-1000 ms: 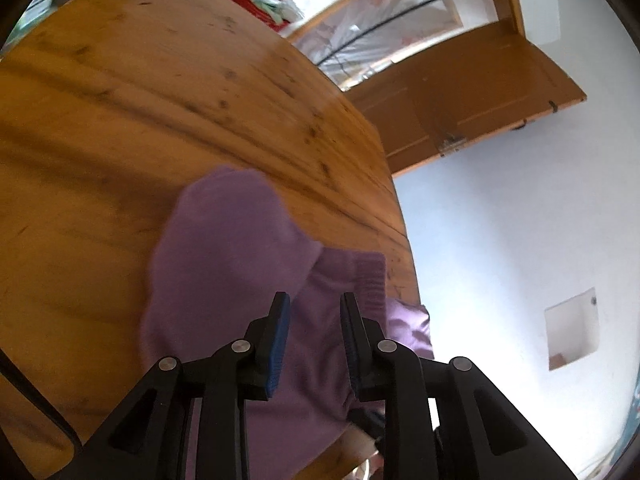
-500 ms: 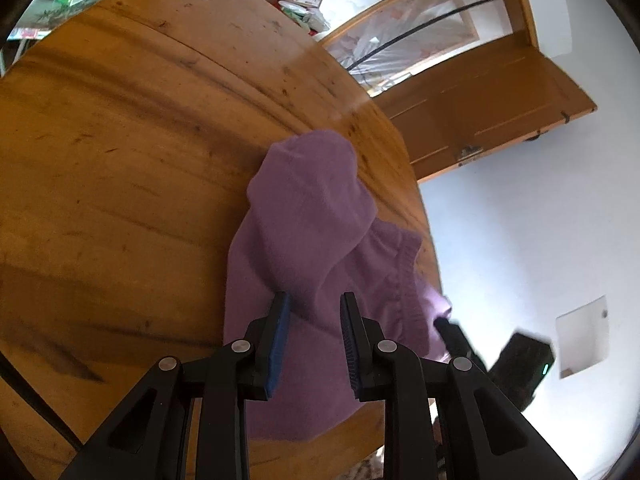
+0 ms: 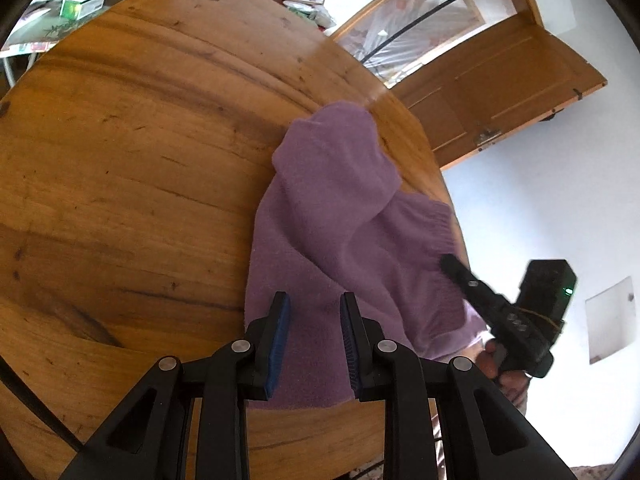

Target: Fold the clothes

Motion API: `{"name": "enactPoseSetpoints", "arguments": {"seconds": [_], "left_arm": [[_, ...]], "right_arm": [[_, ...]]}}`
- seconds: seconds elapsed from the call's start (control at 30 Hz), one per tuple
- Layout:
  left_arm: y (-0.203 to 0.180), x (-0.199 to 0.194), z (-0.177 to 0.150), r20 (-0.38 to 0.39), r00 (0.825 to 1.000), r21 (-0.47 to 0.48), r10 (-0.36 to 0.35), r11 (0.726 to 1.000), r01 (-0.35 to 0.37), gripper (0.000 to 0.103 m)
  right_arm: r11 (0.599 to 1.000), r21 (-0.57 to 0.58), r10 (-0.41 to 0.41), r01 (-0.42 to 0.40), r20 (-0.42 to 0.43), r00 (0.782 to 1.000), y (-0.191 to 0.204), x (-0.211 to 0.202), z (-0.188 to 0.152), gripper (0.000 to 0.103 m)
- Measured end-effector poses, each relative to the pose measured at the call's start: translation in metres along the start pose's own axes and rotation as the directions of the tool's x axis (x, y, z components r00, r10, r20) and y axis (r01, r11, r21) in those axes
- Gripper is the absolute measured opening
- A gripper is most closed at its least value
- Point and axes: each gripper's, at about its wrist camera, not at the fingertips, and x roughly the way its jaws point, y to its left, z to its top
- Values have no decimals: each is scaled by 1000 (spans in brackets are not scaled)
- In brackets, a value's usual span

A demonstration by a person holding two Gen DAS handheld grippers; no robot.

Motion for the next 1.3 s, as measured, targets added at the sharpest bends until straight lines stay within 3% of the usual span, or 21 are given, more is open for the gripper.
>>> {"name": "enactPoseSetpoints", "arguments": {"seconds": [0.2,0.3,0.37,0.67,0.8,0.97,1.17,1.3], "left_arm": [[5,5,0,-19,1000,-13,-14,1000,14,25],[6,7,-1,-24,1000,-13,-11,1000,10,25],[7,5,-2,-24,1000,-15,-14,1000,13,25],[-4,-6,15,-1,1000,45,-25,999,25,25],[-26,-11,37,42,997,103,-63,993,58,25],[-59,22,57,0,999,203,-44,978,43,25],[-47,58,84,-44,999,169,-11,985,19,25],[-35,69,91,-59,998,123,-17,992,24,25]], "right_arm": [[995,85,-54,50,39,998,-15,-24,-8,7],[992,83,-93,97,-49,994,-20,-4,-14,9],[993,66,-91,93,-39,995,-19,-5,-17,11],[996,-38,-75,80,105,992,-1,-28,4,12],[979,-173,-98,108,64,993,17,-8,14,12],[956,-248,-155,155,18,988,23,15,20,12],[937,-234,-278,260,-44,960,6,43,21,12],[941,-225,-270,253,-45,962,-4,46,18,10]]}}
